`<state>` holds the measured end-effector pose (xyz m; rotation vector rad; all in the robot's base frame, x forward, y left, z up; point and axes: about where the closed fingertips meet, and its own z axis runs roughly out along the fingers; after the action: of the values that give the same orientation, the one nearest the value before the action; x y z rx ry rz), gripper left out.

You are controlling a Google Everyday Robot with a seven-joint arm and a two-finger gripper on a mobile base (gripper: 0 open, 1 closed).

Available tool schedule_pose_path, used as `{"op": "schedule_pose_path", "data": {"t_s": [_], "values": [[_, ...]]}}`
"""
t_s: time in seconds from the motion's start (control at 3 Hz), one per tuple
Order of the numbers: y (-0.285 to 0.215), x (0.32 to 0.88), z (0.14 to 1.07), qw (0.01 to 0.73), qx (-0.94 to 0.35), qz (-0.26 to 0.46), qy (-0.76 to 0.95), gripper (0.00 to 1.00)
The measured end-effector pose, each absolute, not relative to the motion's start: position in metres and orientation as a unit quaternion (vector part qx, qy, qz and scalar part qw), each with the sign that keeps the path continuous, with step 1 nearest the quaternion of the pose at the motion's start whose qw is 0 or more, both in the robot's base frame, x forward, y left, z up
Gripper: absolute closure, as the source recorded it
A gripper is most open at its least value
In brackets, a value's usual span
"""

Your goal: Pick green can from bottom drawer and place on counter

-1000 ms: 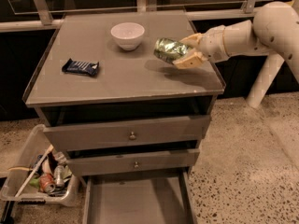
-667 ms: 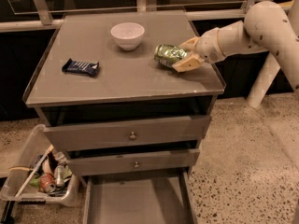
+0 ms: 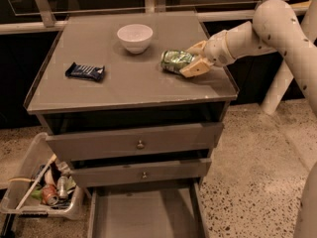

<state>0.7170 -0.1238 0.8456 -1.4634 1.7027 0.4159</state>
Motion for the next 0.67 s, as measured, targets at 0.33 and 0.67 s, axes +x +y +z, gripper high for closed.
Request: {"op": "schedule_pose_path", "data": {"t_s": [0.33,0.67], "values": [[-0.1238,0.717,0.8456,0.416,-0.583,0.166,0.678,0.83],[-0.1237,0.717,0.8456,0.416,-0.583,0.166,0.678,0.59]]}}
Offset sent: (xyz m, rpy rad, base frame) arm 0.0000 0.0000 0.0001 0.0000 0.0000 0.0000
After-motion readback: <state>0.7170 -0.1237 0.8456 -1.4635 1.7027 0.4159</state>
